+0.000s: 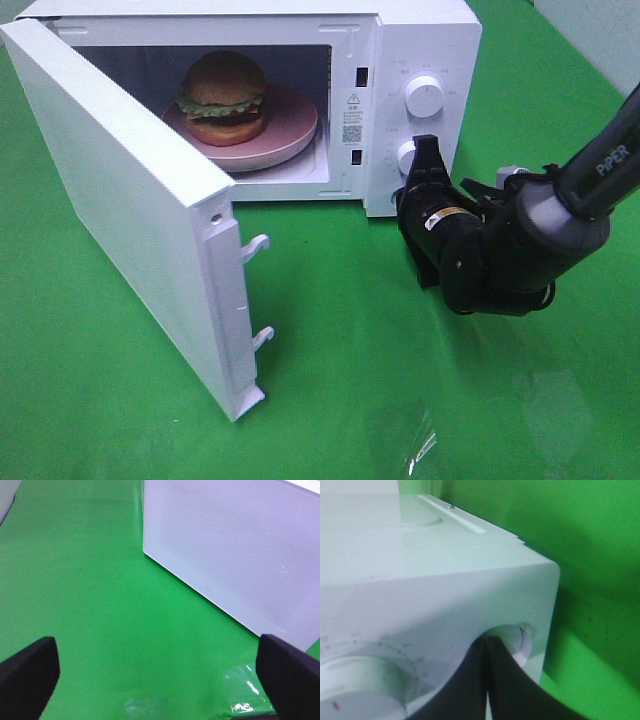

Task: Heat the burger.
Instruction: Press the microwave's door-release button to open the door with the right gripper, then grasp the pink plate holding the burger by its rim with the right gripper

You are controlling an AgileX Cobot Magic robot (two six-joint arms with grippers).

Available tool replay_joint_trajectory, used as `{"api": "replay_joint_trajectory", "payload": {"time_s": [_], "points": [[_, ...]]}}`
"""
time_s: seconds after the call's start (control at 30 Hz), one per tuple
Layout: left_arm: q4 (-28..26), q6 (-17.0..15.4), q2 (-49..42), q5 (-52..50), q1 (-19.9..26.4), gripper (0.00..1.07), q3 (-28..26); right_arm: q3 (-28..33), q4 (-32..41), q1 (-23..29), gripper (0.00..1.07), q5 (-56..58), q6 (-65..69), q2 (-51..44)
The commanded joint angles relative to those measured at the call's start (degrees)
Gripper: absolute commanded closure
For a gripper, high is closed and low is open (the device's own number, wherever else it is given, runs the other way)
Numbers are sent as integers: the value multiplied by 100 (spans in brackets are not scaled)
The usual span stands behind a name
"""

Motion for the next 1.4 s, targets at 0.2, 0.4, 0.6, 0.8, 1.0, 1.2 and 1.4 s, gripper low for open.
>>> {"api": "replay_joint_trajectory", "payload": {"time_s": [0.2, 0.4, 0.6, 0.8, 1.0, 1.2, 1.4], "points": [[-23, 17, -92, -23, 11, 6, 29, 206, -762, -74, 107, 332, 86, -613], [-23, 17, -92, -23, 11, 6, 29, 447, -888, -74, 107, 865, 80, -894], [-23, 17, -92, -23, 11, 6, 29, 894, -894, -74, 107, 1243, -40, -1409], [-23, 17, -92, -23, 11, 6, 29, 1272, -1146, -74, 107, 1576, -539, -1965], [-23, 17, -92, -23, 11, 6, 29, 1392, -1696, -74, 107, 2750, -1364, -2744], [-23, 17, -92, -23, 11, 6, 29, 1387, -1788, -74, 107, 3707, -2481, -3352], [-23, 17, -92, -23, 11, 6, 29, 1375, -1788, -74, 106, 5059, -4223, -3994]]}}
